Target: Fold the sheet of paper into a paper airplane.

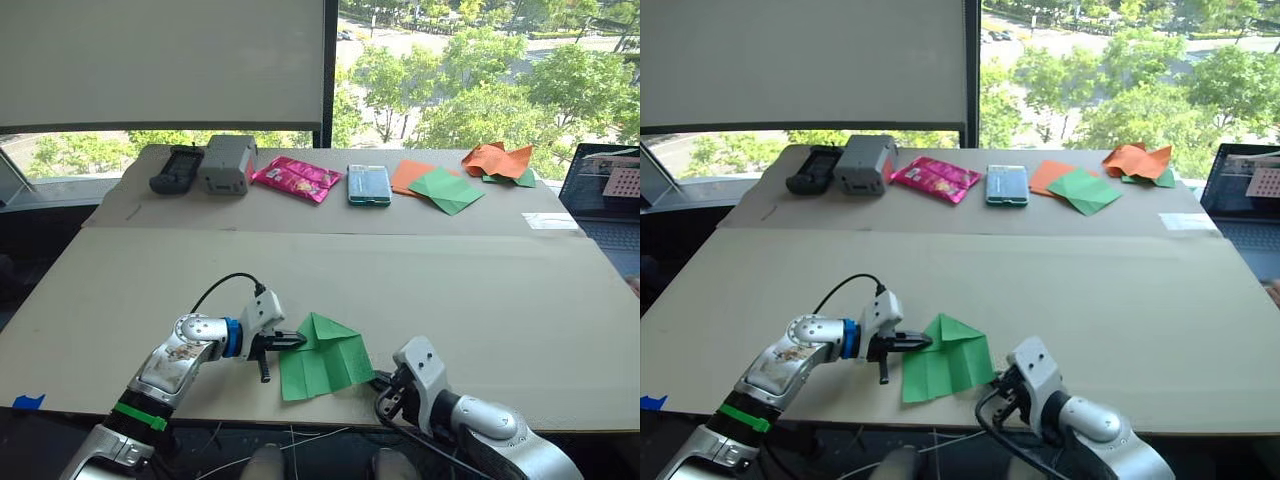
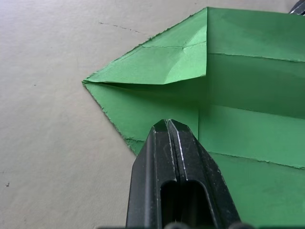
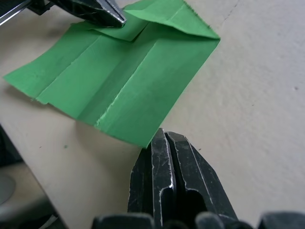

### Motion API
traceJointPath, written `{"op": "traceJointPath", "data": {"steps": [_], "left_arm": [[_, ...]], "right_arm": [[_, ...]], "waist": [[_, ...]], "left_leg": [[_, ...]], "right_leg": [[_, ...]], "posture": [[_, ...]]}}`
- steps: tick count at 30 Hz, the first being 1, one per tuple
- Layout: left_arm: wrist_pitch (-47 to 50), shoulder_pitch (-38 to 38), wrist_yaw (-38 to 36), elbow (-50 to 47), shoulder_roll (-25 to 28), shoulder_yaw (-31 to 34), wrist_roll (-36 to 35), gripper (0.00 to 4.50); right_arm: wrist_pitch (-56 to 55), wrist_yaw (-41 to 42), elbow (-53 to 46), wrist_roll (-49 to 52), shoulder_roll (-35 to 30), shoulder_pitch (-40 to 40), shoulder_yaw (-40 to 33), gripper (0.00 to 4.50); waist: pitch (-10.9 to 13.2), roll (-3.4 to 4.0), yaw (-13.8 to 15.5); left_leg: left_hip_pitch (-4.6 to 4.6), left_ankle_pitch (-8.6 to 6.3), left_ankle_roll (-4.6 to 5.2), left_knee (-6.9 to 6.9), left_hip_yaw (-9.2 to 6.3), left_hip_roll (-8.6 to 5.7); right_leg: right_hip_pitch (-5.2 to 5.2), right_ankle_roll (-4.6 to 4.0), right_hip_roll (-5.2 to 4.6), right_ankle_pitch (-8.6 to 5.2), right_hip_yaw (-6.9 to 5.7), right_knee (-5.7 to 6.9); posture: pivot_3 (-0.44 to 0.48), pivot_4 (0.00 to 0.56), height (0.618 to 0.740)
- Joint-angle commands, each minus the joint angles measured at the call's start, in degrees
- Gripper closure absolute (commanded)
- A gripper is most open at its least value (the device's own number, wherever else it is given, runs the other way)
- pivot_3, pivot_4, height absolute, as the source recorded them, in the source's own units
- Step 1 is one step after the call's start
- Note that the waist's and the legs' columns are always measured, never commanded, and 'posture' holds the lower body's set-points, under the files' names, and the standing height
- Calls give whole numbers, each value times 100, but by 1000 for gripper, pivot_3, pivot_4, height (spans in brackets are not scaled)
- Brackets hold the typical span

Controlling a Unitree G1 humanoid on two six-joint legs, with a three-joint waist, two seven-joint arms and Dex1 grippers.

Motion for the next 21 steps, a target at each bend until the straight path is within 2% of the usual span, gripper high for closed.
{"op": "traceJointPath", "data": {"steps": [1, 14, 21], "left_arm": [[107, 109, 9, 223, 28, -166, 253, 4459], [103, 139, 77, 182, 28, -122, 301, 4459], [213, 88, 67, -90, 69, -15, 202, 4459]], "right_arm": [[-278, -135, 65, 123, 317, -216, -186, 4500], [-387, 159, 784, 104, 716, -1442, 451, 4500], [-404, 202, 905, 94, 740, -1604, 582, 4500]], "waist": [[-3, 5, 4], [-14, 21, 46], [-17, 18, 66]], "left_leg": [[0, 0, 0, 0, 1, 0], [7, 2, 3, -2, 0, 4], [7, 3, 4, -2, -1, 3]], "right_leg": [[-1, 1, 0, 1, 0, 8], [4, 5, 14, 3, 4, 45], [8, 16, 18, 10, 6, 54]], "posture": [[0, 150, 720], [0, 150, 720], [0, 150, 720]]}}
